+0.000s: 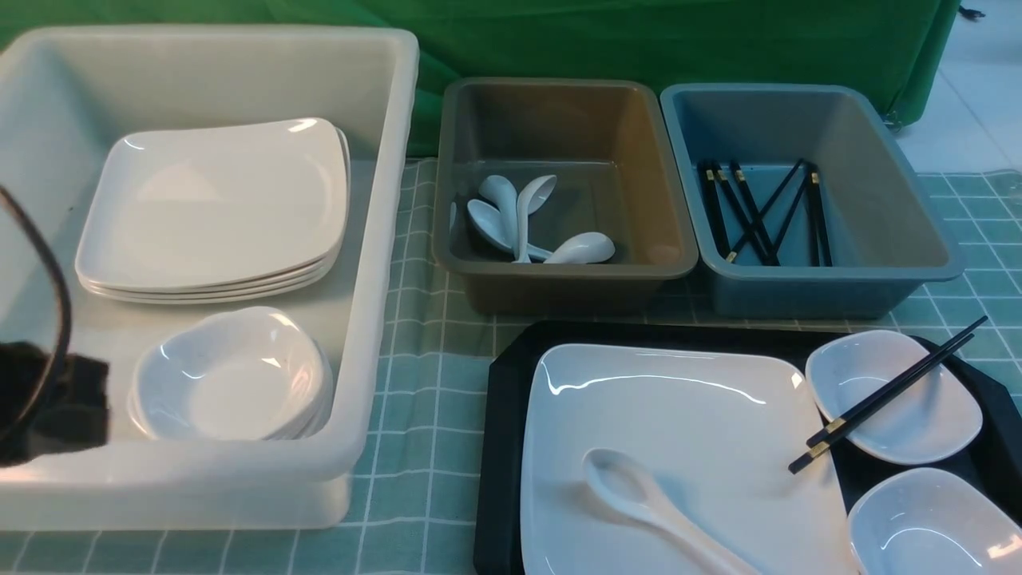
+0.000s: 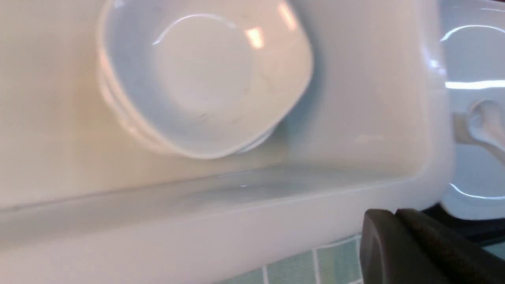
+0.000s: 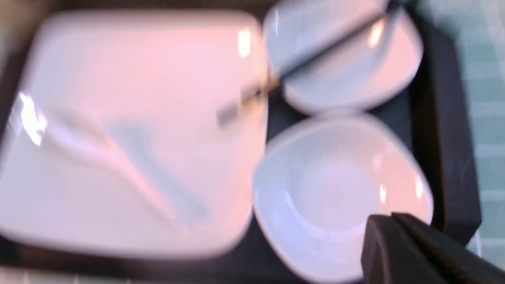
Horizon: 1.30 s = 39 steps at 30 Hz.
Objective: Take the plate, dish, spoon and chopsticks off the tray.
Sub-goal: Use the right arm to grab a pair of chopsticks from the plate
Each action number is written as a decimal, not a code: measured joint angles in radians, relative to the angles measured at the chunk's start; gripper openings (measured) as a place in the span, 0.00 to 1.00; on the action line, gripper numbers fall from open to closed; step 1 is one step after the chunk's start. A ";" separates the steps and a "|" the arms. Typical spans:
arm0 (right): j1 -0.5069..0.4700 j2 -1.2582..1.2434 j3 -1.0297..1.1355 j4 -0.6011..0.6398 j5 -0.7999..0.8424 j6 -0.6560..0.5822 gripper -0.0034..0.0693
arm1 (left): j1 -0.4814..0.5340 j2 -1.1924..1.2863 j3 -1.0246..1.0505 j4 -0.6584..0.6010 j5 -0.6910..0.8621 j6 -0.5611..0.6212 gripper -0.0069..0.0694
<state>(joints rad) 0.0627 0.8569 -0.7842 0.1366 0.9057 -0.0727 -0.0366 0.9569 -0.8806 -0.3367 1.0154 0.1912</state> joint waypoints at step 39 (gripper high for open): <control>-0.019 0.958 -0.378 0.012 -0.274 0.400 0.75 | -0.461 0.079 -0.001 0.185 -0.164 -0.097 0.09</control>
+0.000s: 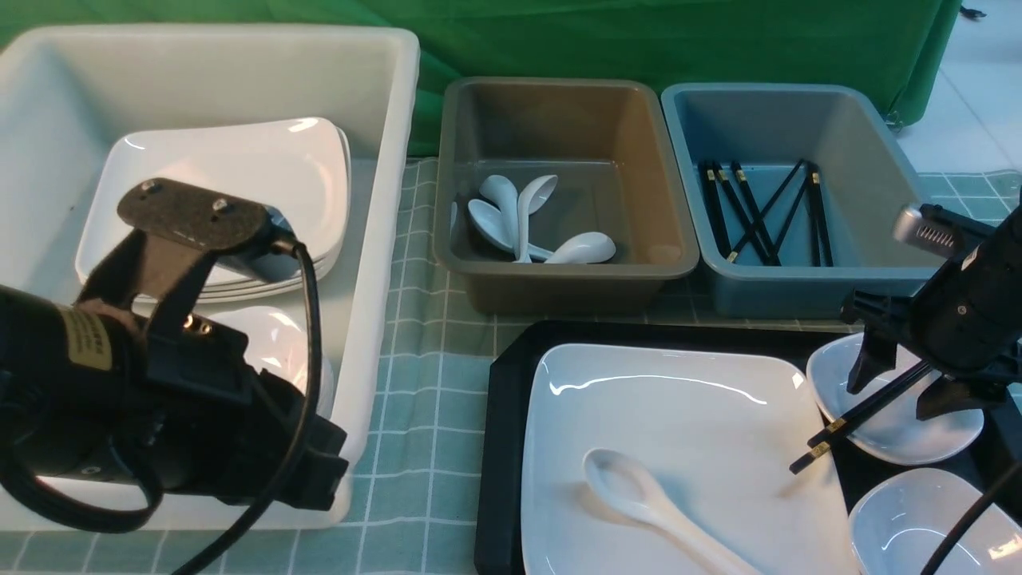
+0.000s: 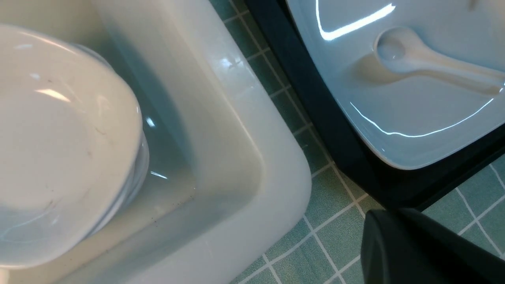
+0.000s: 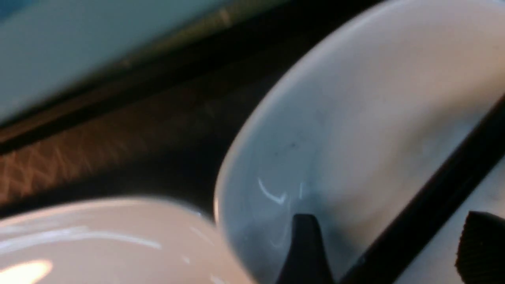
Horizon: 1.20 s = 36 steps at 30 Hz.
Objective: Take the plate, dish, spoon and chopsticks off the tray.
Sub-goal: Use the right arm to grab a pair of chopsticks from the plate
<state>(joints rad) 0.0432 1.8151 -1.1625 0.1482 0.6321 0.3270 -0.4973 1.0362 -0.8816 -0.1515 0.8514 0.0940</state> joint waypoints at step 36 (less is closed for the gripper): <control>-0.006 -0.018 0.000 -0.036 0.076 0.096 0.23 | 0.000 0.000 0.000 0.000 0.039 -0.001 0.10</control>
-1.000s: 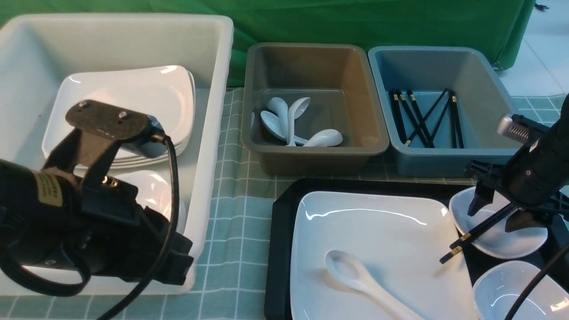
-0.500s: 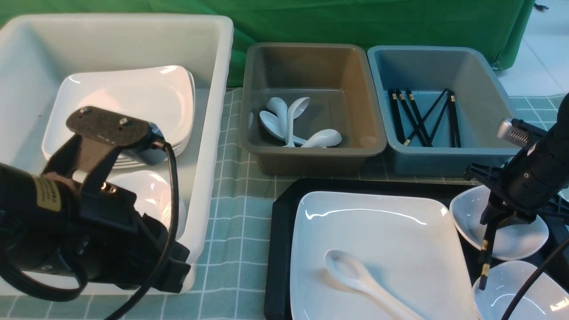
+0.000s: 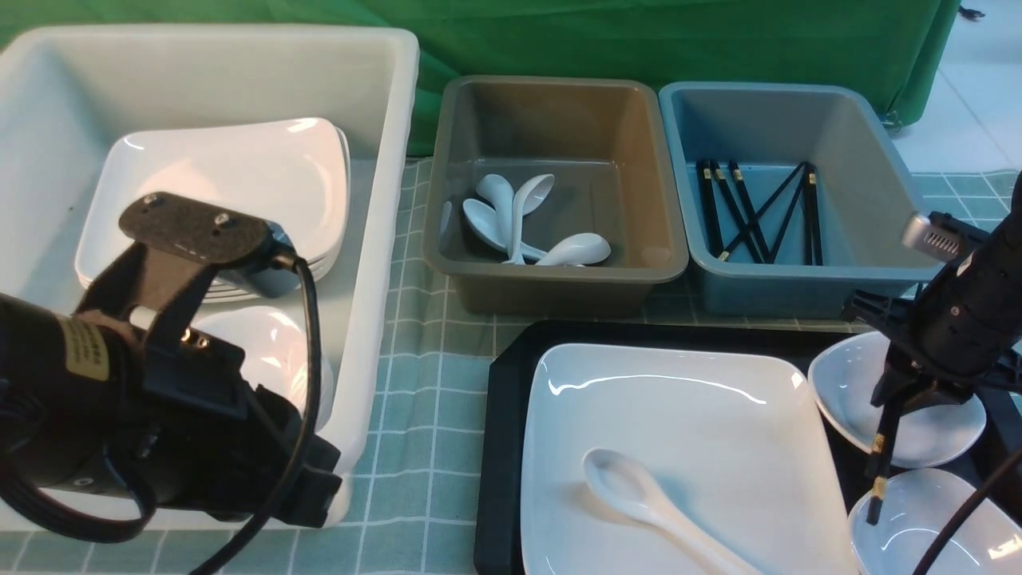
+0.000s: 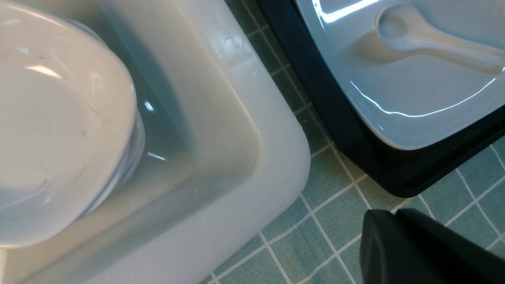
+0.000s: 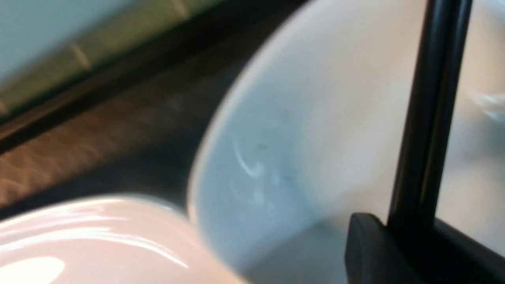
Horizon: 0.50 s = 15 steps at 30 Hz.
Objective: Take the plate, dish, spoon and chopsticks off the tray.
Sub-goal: Use the right arm to grab a pair of chopsticks from the plate, then use the right arm to put the chopsticks into the small storage box on the right
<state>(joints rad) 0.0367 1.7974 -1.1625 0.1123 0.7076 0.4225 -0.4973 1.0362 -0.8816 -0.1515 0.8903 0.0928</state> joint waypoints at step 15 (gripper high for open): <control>-0.212 -0.108 0.000 -0.104 0.057 -0.022 0.23 | -0.001 0.000 0.000 0.000 0.040 0.000 0.10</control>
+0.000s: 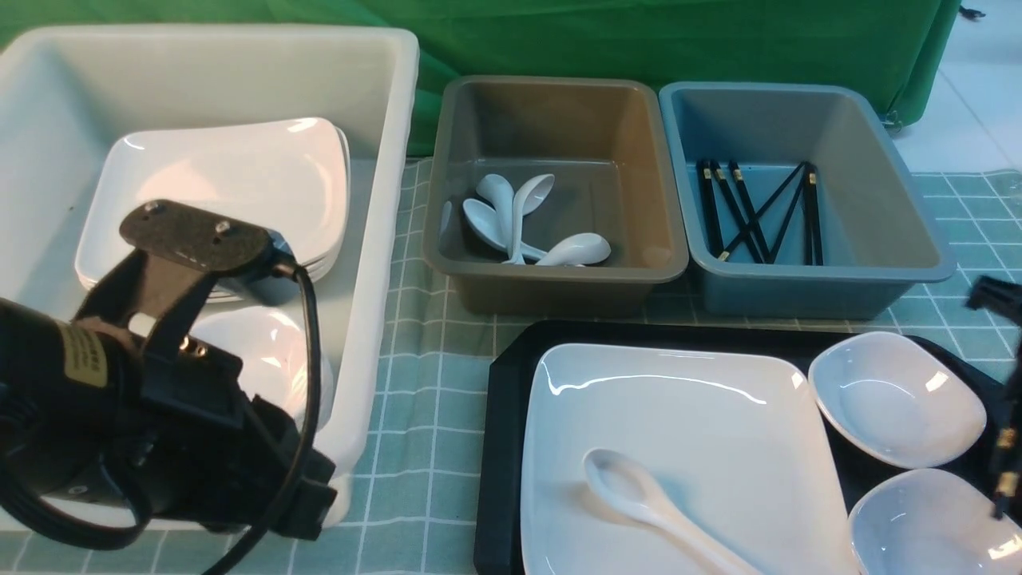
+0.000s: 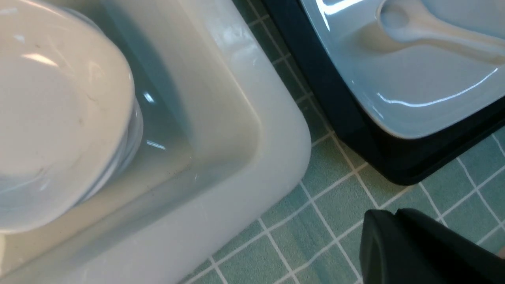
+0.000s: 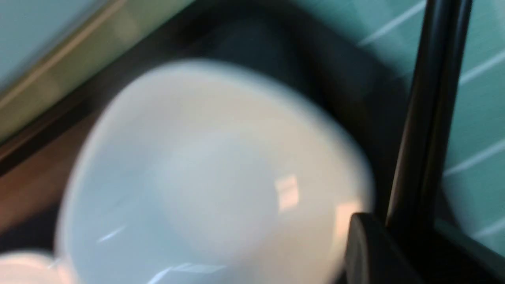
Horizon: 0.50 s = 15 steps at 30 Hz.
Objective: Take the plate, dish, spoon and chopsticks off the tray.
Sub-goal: Use the right arm to put the chopsticks into the small storage box on the right
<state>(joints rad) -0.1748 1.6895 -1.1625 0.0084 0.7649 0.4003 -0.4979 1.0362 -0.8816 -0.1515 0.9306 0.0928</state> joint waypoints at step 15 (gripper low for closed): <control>0.030 0.022 -0.400 0.265 -0.154 -0.290 0.23 | 0.000 0.000 0.000 0.000 -0.064 0.000 0.10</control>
<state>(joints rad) -0.1448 1.7117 -1.5622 0.2738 0.6112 0.1105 -0.4979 1.0362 -0.8816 -0.1515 0.8668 0.0928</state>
